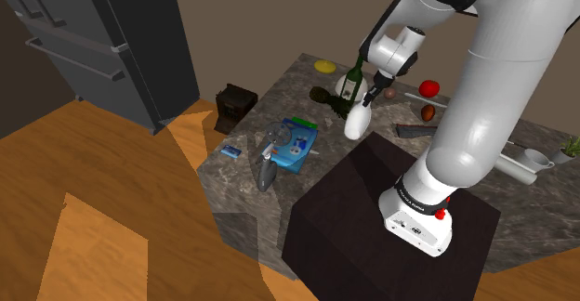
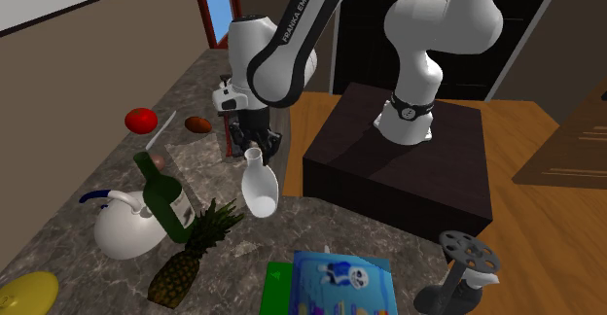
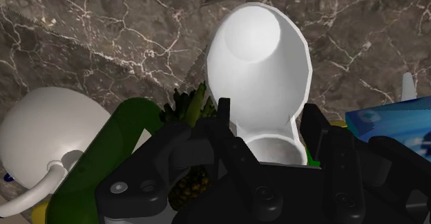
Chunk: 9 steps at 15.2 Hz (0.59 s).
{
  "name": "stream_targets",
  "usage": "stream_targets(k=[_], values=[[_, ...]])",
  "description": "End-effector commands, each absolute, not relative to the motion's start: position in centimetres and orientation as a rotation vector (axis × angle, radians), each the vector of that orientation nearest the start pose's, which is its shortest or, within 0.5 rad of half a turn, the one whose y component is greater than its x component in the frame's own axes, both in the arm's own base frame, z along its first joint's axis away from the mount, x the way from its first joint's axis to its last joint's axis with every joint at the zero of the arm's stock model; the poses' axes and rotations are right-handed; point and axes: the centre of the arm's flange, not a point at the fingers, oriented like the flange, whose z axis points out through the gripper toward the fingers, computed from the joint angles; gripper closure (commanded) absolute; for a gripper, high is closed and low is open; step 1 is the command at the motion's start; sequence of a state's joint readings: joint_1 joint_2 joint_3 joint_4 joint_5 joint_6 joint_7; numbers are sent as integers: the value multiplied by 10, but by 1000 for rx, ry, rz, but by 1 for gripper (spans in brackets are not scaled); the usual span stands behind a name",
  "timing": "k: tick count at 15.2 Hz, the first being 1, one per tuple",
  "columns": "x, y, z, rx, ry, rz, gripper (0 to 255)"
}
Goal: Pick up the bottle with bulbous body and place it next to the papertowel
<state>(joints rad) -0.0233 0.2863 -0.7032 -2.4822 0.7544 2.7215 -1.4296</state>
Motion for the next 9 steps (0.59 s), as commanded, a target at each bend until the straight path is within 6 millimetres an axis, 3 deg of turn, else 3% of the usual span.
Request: stream_targets(k=[1, 9], values=[[325, -341, 213, -3135, -67, -246, 255], [325, -341, 255, -3135, -67, -246, 255]])
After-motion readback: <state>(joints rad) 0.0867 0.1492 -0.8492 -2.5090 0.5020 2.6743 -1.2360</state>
